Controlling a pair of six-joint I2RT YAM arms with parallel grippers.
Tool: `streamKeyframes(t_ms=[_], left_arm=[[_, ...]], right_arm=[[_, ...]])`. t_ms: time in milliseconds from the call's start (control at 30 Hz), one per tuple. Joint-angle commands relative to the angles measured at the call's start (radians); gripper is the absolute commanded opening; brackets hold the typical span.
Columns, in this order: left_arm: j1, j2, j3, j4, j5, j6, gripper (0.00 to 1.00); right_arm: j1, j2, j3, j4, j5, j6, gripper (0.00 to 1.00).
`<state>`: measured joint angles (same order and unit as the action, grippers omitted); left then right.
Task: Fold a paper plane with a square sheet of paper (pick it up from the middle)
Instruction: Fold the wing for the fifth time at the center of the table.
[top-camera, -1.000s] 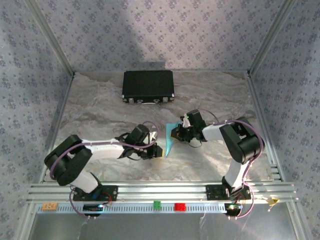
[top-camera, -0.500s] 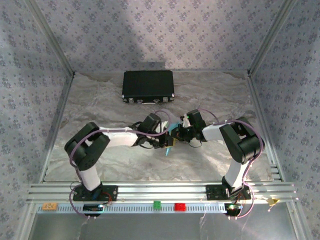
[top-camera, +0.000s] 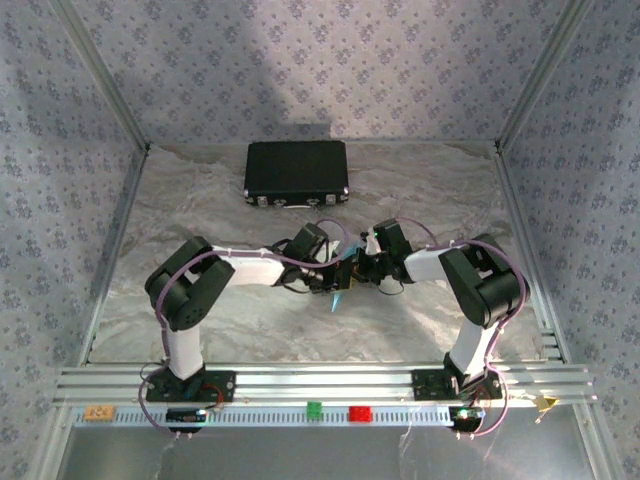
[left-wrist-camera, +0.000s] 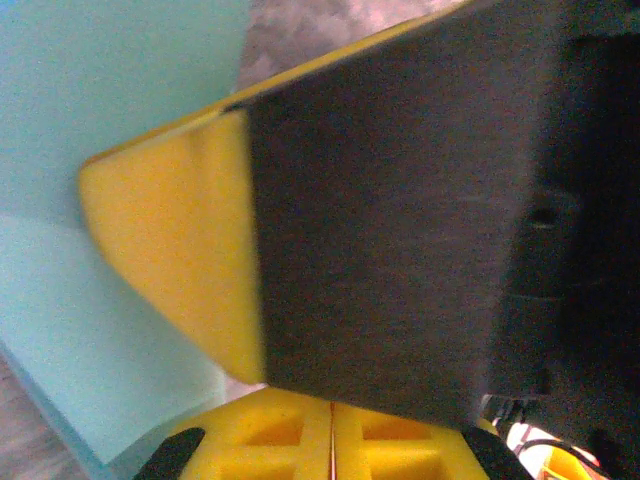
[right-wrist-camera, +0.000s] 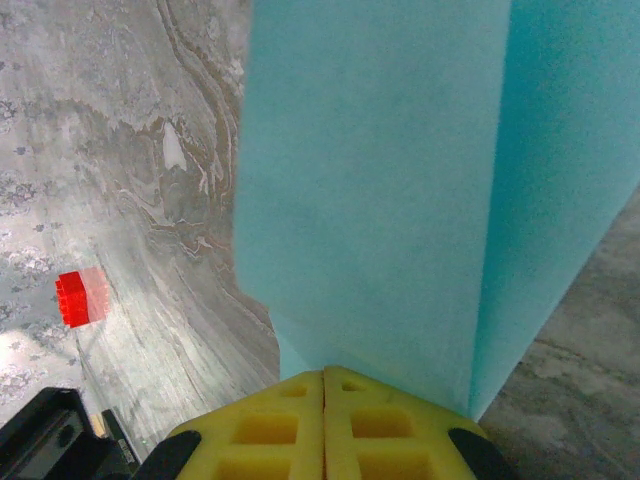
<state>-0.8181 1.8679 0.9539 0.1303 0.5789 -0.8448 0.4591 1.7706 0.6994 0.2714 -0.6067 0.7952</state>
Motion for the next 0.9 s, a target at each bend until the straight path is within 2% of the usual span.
streamKeyframes(t_ms=[0, 600, 867], left_arm=[[0.003, 0.019, -0.005, -0.029, 0.001, 0.03, 0.08], [-0.042, -0.03, -0.148, -0.037, -0.037, 0.019, 0.07], [-0.06, -0.101, -0.205, -0.122, -0.072, 0.062, 0.06]], right_arm=[[0.005, 0.052, -0.024, -0.109, 0.11, -0.019, 0.08], [0.003, 0.05, -0.025, -0.118, 0.117, -0.019, 0.08], [0.003, 0.049, -0.025, -0.123, 0.118, -0.022, 0.08]])
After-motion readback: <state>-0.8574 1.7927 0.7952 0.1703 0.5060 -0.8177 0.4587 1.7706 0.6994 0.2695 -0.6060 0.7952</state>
